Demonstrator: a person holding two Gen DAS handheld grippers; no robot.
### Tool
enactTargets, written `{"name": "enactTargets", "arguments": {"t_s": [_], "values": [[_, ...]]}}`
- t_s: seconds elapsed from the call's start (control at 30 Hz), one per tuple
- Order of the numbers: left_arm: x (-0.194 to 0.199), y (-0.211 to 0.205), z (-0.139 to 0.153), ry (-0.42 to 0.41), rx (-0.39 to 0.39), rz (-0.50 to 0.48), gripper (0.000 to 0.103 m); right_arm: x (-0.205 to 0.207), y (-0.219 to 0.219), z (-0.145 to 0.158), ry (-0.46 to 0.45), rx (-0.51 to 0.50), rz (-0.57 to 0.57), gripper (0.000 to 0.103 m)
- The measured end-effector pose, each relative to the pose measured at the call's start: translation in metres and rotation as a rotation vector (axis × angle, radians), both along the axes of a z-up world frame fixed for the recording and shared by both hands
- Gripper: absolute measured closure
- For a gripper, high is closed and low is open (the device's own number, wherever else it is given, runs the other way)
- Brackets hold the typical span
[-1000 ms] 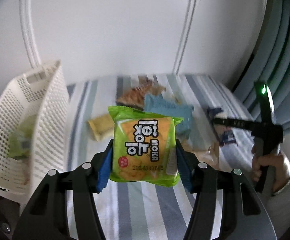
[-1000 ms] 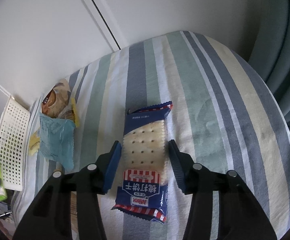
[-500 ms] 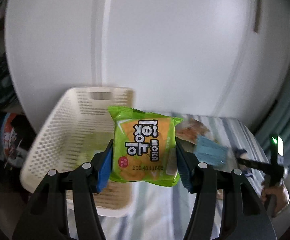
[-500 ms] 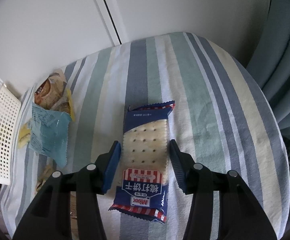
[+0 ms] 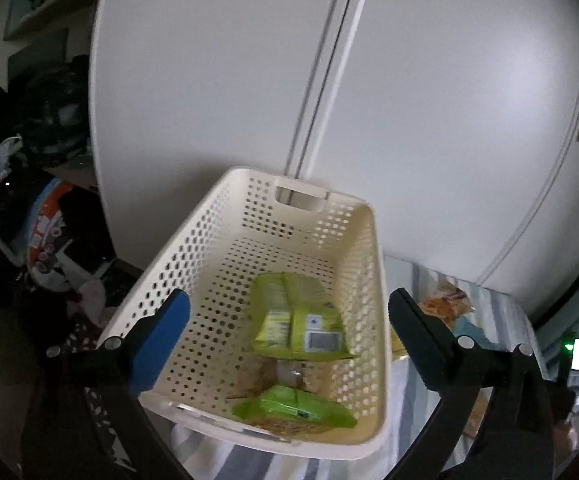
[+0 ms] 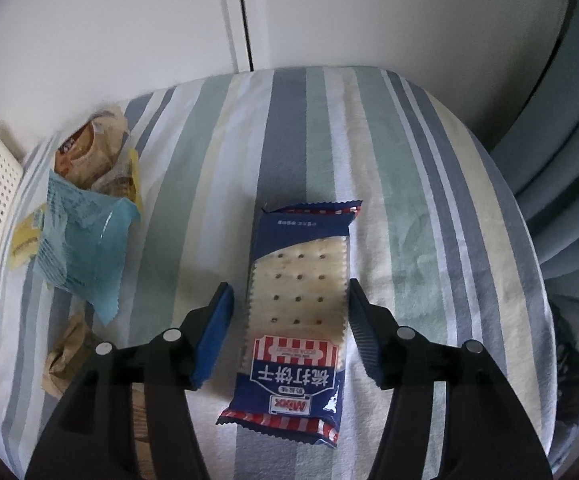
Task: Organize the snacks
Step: 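Carry the cake pack into the basket and open the left gripper, then carry the cracker pack into the basket and open the right gripper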
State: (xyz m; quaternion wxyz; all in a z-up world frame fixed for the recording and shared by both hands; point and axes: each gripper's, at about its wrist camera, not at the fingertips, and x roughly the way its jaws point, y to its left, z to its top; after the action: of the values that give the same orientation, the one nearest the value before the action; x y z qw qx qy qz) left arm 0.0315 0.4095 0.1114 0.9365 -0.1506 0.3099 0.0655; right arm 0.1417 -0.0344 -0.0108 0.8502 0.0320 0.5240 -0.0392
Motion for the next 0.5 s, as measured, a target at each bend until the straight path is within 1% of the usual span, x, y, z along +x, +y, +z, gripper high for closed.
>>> {"name": "enactTargets", "arguments": {"t_s": [0.1, 0.13, 0.17, 0.2, 0.3, 0.5], "values": [[-0.002, -0.003, -0.009, 0.001, 0.019, 0.009, 0.002, 0.002, -0.001, 0.000, 0.009, 0.001, 0.000, 0.046], [-0.002, -0.005, -0.011, 0.005, 0.030, 0.006, 0.002, 0.002, -0.001, 0.000, 0.010, -0.003, -0.001, 0.048], [-0.002, -0.007, -0.013, 0.007, 0.044, -0.002, 0.002, 0.004, -0.001, 0.000, 0.010, -0.008, -0.003, 0.051], [-0.001, -0.008, -0.014, 0.008, 0.056, -0.002, 0.002, 0.004, -0.001, 0.001, 0.009, -0.010, -0.009, 0.059], [-0.003, -0.009, -0.015, -0.001, 0.081, 0.005, 0.002, 0.001, -0.005, 0.002, 0.016, 0.006, -0.041, 0.059], [-0.008, 0.001, -0.016, -0.013, 0.059, 0.018, 0.002, -0.008, -0.028, 0.009, -0.007, 0.104, -0.092, 0.059]]}}
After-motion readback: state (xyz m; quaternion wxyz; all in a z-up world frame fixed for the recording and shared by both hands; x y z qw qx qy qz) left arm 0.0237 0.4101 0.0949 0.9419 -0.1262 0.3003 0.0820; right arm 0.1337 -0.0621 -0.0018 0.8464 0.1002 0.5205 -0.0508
